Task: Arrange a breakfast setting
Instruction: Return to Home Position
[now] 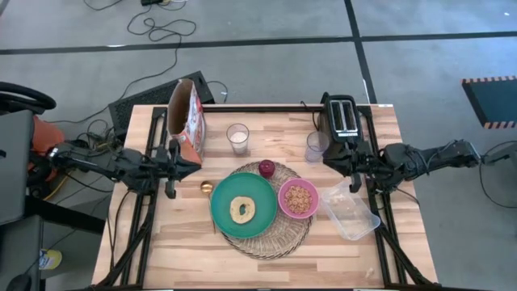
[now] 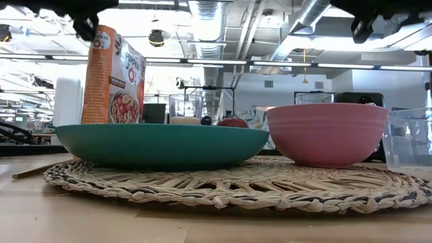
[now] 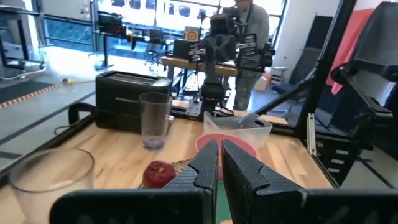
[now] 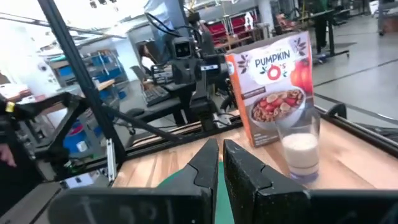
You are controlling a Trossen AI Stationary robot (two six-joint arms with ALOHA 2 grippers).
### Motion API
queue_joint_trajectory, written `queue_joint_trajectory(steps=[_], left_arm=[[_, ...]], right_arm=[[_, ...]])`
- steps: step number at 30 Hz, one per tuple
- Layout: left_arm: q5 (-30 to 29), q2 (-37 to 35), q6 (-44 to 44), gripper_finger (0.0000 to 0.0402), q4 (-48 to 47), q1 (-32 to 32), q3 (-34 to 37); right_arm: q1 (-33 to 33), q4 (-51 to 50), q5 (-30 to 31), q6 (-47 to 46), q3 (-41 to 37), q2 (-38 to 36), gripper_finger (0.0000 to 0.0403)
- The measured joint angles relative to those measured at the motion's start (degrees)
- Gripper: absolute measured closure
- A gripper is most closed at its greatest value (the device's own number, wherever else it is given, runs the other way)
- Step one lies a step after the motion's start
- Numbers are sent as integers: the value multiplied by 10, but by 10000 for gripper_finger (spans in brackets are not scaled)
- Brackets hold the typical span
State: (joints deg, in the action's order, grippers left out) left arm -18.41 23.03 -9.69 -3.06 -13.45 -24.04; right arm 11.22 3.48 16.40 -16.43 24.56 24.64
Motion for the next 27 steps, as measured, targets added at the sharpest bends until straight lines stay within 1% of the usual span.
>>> queue_joint_trajectory(steps=[2, 5, 8, 10, 12, 15, 20, 22, 25, 27], left_arm=[[8, -11, 0, 395, 30, 0, 32], [30, -25, 0, 395, 94, 0, 78], [53, -41, -1, 395, 154, 0, 122], [61, -53, -1, 395, 177, 0, 150], [61, -68, 0, 395, 180, 0, 175], [59, -94, 3, 395, 179, 0, 206], [57, -149, 19, 395, 181, 0, 232], [52, -174, 22, 395, 169, 0, 234], [42, -209, 30, 395, 127, 0, 234], [37, -230, 34, 395, 100, 0, 234]], right_arm=[[0, 33, -5, 0, -33, -14, 351], [0, 61, -37, 3, -78, -43, 351], [0, 77, -65, 13, -112, -74, 350], [0, 83, -73, 20, -130, -98, 351], [0, 99, -73, 30, -149, -121, 350], [0, 94, -73, 37, -169, -153, 350], [0, 90, -73, 43, -201, -203, 350], [0, 85, -73, 47, -209, -221, 350], [0, 88, -73, 59, -223, -246, 350], [0, 91, -73, 62, -233, -246, 350]])
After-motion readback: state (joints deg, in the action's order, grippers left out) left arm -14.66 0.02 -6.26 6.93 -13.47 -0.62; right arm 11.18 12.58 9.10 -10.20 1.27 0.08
